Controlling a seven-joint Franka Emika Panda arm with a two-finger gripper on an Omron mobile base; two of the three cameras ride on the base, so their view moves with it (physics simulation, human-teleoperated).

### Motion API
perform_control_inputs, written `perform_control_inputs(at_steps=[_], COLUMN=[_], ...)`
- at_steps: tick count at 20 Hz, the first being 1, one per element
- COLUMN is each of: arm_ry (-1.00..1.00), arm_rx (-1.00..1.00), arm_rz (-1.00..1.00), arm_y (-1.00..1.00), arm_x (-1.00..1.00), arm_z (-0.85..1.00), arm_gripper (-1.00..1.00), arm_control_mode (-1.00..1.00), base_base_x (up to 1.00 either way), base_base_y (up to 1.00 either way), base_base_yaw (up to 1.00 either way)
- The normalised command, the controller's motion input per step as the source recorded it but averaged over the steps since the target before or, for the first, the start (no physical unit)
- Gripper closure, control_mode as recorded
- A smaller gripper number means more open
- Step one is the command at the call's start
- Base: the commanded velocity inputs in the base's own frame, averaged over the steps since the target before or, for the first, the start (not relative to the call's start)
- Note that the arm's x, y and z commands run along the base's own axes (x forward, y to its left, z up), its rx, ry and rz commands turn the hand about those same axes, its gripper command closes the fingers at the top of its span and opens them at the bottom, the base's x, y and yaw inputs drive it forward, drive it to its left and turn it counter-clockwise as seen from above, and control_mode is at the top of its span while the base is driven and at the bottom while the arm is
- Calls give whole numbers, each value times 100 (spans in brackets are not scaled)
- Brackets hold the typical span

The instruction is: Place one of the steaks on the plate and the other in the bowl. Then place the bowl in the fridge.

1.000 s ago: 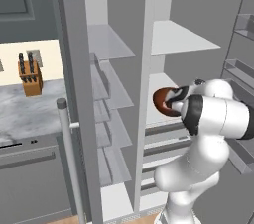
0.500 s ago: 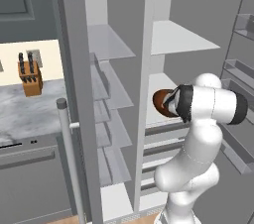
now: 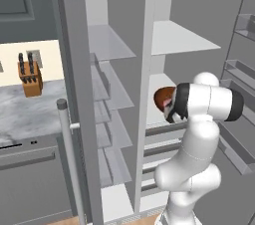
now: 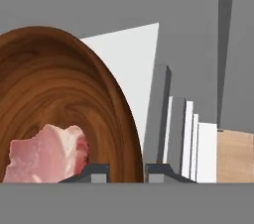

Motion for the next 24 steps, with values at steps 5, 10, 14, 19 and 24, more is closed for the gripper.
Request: perform_control_inputs(at_steps=[5,10,14,19,24], arm_ry=[0,-4,0,0,0], arm_rx=[0,0,0,1,5], arm_rz=[0,6,4,0,0], arm_y=[7,0,0,0,0], arm_x=[24,38,31,3,-7], arm_z=[0,0,0,21,58], arm_gripper=[100,-100,-100,-100,-100], arm_control_mode=[-100,-100,-100,-100,-100], base_base_x=[0,0,0,0,0], base_base_y=[0,0,0,0,0], base_base_yaw=[0,0,0,0,0])
